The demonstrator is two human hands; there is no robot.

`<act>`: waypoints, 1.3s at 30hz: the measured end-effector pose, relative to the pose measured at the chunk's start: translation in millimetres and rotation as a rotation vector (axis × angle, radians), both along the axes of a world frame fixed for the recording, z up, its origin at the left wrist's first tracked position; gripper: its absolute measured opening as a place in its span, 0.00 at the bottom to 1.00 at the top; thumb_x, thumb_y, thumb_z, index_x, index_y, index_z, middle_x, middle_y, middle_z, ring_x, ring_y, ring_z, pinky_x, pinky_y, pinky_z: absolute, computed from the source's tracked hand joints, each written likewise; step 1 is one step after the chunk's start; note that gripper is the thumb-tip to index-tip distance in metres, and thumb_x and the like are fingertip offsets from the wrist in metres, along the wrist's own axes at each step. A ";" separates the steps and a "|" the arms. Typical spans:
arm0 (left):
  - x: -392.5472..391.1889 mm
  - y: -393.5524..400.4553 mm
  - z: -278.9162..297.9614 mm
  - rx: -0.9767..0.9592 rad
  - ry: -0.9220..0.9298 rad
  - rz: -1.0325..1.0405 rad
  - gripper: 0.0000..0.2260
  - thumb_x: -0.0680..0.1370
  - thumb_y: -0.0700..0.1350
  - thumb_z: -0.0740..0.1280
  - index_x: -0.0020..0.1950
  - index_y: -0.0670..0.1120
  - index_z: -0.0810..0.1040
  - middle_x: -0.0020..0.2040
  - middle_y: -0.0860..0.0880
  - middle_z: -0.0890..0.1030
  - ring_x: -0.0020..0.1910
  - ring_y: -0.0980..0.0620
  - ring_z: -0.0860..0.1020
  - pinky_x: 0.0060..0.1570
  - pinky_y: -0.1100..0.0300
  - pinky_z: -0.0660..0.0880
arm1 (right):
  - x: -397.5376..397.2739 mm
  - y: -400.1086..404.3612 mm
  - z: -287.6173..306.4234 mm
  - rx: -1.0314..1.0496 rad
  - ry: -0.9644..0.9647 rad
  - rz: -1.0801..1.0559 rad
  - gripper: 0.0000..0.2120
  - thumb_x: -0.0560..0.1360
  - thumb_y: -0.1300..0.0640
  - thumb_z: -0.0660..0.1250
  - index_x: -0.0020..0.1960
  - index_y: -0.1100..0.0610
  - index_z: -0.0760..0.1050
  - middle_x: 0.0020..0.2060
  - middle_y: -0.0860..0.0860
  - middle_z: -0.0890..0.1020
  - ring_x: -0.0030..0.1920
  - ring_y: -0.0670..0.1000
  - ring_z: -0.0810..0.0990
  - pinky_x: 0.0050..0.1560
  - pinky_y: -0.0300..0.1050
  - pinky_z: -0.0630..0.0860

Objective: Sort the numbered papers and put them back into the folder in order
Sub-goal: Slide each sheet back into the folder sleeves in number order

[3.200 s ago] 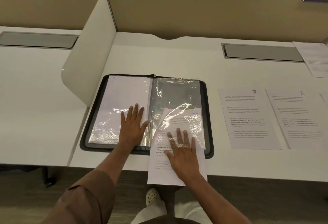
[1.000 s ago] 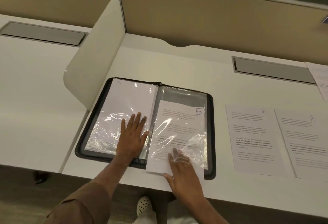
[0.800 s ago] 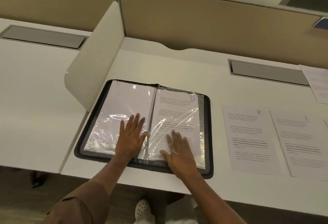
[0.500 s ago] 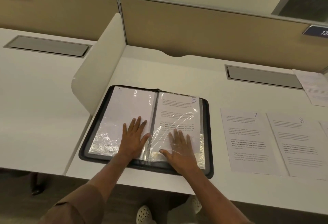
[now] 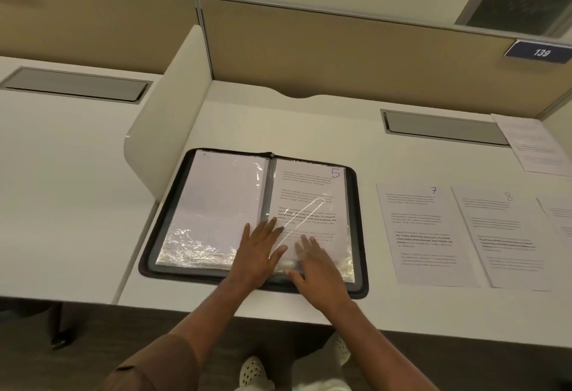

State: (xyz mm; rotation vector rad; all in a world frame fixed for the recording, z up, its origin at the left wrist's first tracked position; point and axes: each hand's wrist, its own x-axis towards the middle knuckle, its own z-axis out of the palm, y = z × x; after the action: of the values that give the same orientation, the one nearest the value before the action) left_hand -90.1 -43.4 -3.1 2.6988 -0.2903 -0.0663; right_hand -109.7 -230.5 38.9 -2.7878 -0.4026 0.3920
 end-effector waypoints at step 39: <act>5.2 -104.7 27.3 0.206 0.061 -0.117 0.32 0.77 0.69 0.61 0.72 0.49 0.69 0.73 0.46 0.69 0.68 0.44 0.69 0.70 0.44 0.67 | 46.4 -67.6 8.2 0.863 0.203 -0.963 0.04 0.79 0.57 0.68 0.48 0.55 0.81 0.45 0.52 0.86 0.46 0.55 0.85 0.45 0.48 0.83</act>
State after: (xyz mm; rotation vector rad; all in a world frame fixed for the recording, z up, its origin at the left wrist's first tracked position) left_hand -84.9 -148.1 24.2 2.8744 -0.4449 -0.2237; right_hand -63.3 -298.1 47.1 -1.7742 0.6592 0.1797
